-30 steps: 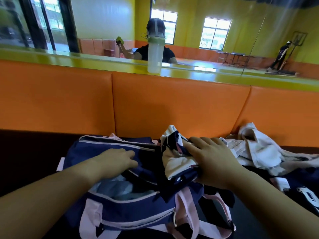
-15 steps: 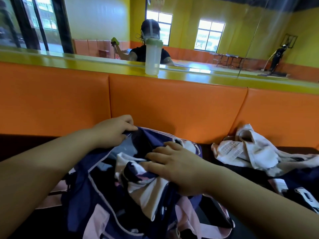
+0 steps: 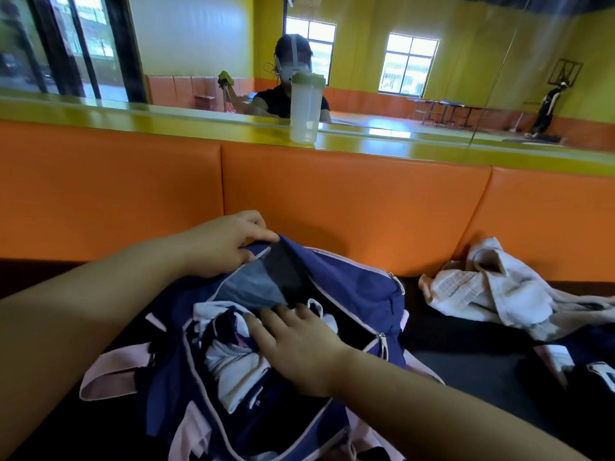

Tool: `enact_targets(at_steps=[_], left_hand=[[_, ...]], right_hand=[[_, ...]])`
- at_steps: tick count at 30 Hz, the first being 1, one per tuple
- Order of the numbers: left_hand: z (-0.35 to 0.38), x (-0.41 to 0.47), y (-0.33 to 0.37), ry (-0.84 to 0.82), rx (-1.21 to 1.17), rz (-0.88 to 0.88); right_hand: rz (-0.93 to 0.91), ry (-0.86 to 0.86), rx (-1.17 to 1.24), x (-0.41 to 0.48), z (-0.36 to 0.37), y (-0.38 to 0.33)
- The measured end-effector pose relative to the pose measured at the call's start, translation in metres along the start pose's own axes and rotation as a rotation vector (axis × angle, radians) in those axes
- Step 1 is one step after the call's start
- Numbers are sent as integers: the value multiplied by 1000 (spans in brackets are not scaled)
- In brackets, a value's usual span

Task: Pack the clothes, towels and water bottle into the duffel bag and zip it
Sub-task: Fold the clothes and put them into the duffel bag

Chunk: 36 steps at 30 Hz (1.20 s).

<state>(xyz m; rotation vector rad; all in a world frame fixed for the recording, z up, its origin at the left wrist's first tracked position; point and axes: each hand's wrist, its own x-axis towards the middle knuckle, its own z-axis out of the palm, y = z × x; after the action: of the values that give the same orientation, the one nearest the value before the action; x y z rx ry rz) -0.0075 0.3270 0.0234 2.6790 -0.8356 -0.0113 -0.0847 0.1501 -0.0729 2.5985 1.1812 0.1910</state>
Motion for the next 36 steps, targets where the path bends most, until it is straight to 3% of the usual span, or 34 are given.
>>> enact_targets(at_steps=[5,9,14,20,26,36], left_hand=[[3,-4,-12,35,47,-58],[8,-4,-12,34,46,-65],[17,-1,-3,50,60,-60],[25,-10,1,62,35,-82],[39,-26,11,94,20,-54],[38,-36,21,133,-1,-64]], right_hand=[[-23,33,-114,-20,0,13],[26,-48,-152,-30,5,27],[123,-232,-82,-32,-1,18],[57,-211,14,-49,-7,10],[99,-321,259,-65,6,3],[111,-471,155,-51,-13,-8]])
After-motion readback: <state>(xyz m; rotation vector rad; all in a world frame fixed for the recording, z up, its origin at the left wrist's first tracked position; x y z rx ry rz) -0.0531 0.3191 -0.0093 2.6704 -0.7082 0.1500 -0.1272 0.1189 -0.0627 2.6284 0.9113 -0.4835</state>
